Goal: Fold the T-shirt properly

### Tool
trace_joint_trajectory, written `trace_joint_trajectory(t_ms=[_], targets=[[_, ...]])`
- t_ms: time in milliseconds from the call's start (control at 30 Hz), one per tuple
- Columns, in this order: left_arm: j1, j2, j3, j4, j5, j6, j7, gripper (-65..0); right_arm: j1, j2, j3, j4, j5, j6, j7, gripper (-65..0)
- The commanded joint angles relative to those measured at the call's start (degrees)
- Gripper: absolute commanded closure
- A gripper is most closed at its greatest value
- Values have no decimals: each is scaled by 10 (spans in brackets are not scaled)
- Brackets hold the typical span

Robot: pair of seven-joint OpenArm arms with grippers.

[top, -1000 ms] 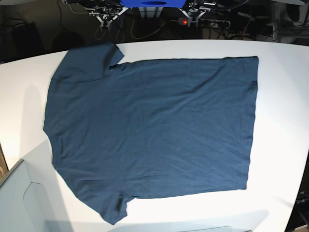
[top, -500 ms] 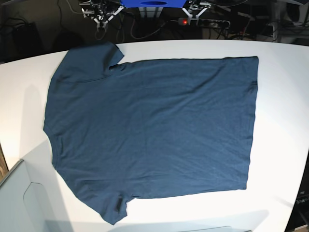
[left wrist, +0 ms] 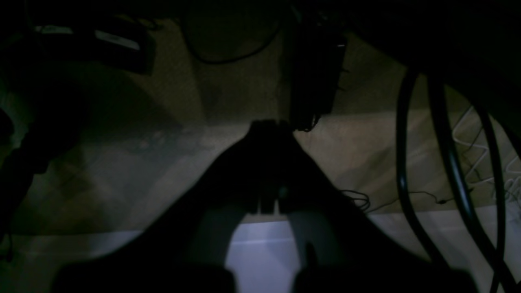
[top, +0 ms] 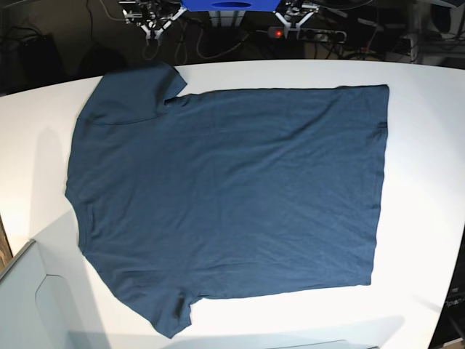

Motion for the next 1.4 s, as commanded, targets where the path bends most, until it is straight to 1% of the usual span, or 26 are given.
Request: trace_joint_trajectory(t_ms=[0, 633, 733, 900, 967, 1067, 1133, 1200, 1333, 1367], targets=[[5, 0, 0, 2, -2, -1, 0, 0, -3, 1, -1, 2, -1, 9, -2, 0], [5, -2, -3, 4, -3, -2, -2, 0, -1, 1, -1, 2, -1, 9, -2, 0], [17, -2, -3, 30, -3, -2, 0, 0, -12, 2, -1, 30, -1, 8, -5, 0], [81, -4, -4, 129, -3, -2, 1, 0, -85, 14, -1, 156, -1, 7, -14, 0], [113, -16, -5, 177, -3, -2, 1, 0, -123, 23, 0, 227, -1, 7, -26, 0], [154, -22, -5, 245, -3, -2, 1, 0, -176, 26, 2, 329, -1, 7, -40, 0], [179, -31, -5, 288, -3, -2, 1, 0, -208, 34, 3, 394, -1, 7, -50, 0], [205, -41, -5, 335, -4, -2, 1, 0, -236, 37, 3, 450, -1, 7, -59, 0], [262, -46, -5, 428, -4, -2, 1, 0, -282, 38, 3, 536, -2, 7, -64, 0], [276, -54, -5, 451, -4, -2, 1, 0, -290, 38, 3, 552, -2, 7, -64, 0]])
